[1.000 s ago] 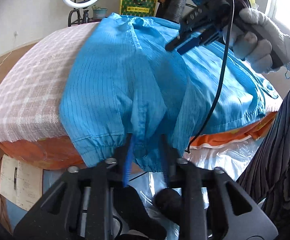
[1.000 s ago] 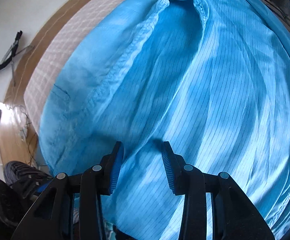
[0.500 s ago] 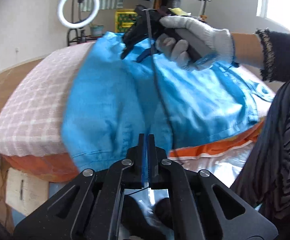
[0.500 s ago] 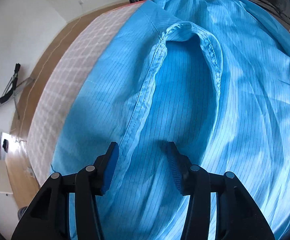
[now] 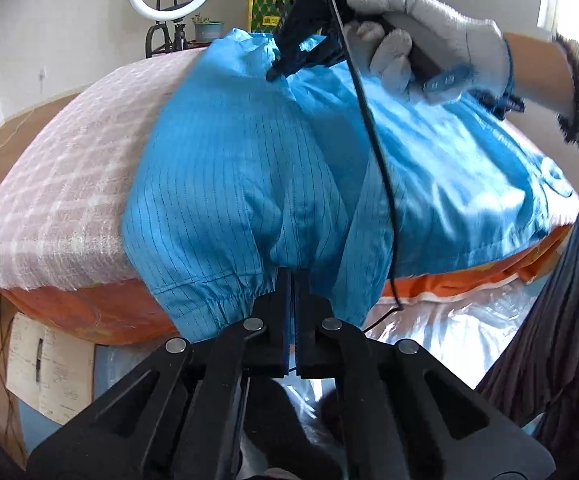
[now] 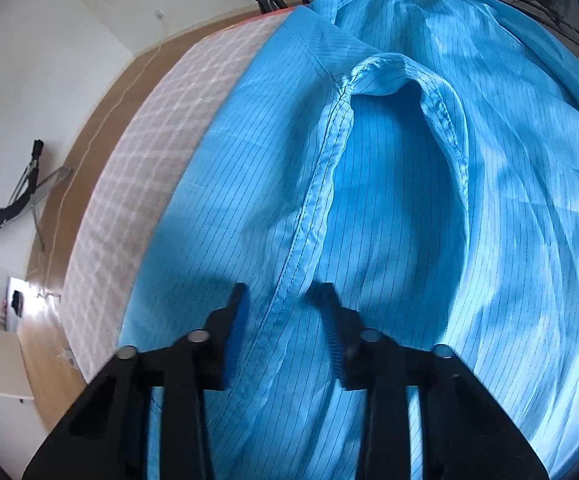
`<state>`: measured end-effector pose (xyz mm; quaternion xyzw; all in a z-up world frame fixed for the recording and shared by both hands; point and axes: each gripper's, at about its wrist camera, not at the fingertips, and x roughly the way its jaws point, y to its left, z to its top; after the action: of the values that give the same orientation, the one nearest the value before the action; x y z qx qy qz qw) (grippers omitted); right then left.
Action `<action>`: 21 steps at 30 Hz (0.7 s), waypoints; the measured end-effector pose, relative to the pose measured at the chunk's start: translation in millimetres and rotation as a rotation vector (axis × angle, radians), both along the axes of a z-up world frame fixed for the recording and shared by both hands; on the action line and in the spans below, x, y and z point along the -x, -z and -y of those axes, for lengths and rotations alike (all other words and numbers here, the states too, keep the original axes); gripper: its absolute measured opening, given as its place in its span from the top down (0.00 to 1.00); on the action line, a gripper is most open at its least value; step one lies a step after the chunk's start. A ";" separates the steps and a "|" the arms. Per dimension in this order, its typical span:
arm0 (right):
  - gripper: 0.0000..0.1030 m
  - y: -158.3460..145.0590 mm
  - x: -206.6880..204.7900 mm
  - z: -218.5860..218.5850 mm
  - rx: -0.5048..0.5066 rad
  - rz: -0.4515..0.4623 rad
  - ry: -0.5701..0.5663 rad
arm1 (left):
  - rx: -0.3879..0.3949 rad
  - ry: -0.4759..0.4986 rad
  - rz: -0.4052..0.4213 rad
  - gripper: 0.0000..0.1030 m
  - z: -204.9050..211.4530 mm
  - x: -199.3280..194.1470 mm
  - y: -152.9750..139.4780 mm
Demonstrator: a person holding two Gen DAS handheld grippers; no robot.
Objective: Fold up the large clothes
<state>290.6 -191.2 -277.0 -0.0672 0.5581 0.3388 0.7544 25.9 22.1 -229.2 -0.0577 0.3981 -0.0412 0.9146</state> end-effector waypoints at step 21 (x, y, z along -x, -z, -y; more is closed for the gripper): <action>1.00 -5.3 -5.8 30.9 0.093 0.126 0.007 | 0.064 0.026 0.093 1.00 11.2 27.8 -40.8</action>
<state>296.5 -222.0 -271.7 -0.1214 0.5251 0.3051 0.7852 -1.9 11.0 -188.4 -0.0799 0.3541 -0.0686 0.9292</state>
